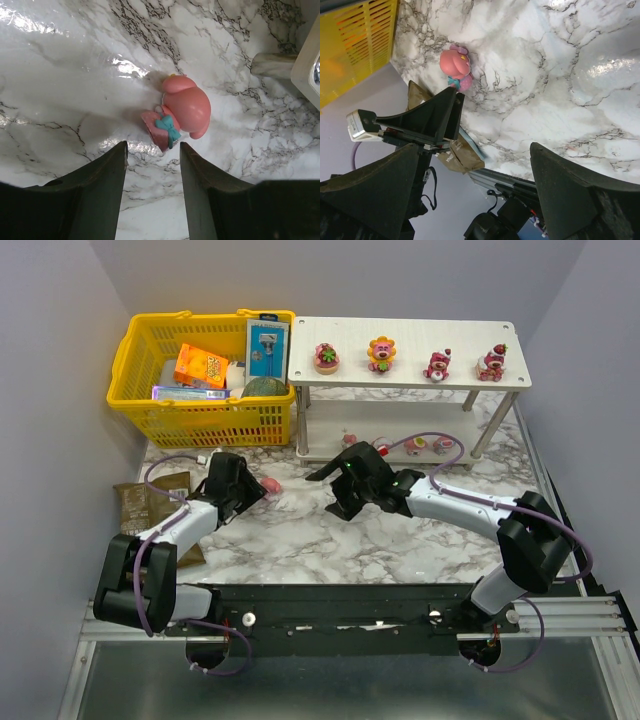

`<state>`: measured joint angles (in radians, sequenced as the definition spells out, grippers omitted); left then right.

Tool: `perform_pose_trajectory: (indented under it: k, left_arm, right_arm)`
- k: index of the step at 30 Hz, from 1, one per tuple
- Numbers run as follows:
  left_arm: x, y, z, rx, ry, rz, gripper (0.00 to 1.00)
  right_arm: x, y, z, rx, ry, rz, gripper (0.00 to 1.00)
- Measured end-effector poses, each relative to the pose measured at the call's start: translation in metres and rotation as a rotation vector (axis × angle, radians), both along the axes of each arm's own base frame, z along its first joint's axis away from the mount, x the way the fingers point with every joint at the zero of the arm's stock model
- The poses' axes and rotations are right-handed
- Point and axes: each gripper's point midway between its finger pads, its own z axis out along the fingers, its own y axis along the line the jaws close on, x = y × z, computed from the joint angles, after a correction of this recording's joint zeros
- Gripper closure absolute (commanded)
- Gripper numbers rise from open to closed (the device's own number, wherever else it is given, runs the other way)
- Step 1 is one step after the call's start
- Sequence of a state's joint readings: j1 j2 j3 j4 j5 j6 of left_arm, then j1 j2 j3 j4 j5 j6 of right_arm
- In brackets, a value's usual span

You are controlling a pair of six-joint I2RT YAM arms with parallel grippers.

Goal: Place and organize the plastic toys onto the shelf

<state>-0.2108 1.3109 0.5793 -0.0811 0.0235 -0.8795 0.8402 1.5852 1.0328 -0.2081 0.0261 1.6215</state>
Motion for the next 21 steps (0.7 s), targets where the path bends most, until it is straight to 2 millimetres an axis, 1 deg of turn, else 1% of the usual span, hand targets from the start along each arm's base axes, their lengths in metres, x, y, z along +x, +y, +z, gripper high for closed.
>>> perform_pose_trajectory:
  k: [6,9,13,14,17,21]
  left_arm:
    - [0.006,-0.001,0.001,-0.048,-0.039,0.030,0.47]
    - [0.007,-0.002,-0.001,-0.069,-0.055,0.045,0.51]
    - [0.010,-0.004,0.001,-0.088,-0.071,0.051,0.59]
    - [0.012,-0.004,0.001,-0.093,-0.073,0.054,0.66]
    - [0.013,-0.007,-0.004,-0.108,-0.062,0.053,0.73]
    - [0.021,-0.008,-0.003,-0.116,-0.071,0.055,0.81]
  right_arm:
    - [0.000,0.002,0.001,0.009,0.000,0.007,0.02]
    - [-0.002,0.003,0.002,0.018,0.004,0.016,0.02]
    - [-0.004,0.005,0.001,0.026,0.008,0.025,0.02]
    - [-0.004,0.005,0.001,0.029,0.008,0.026,0.02]
    - [-0.004,0.007,0.001,0.034,0.009,0.031,0.03]
    - [-0.004,0.007,0.000,0.034,0.010,0.032,0.04]
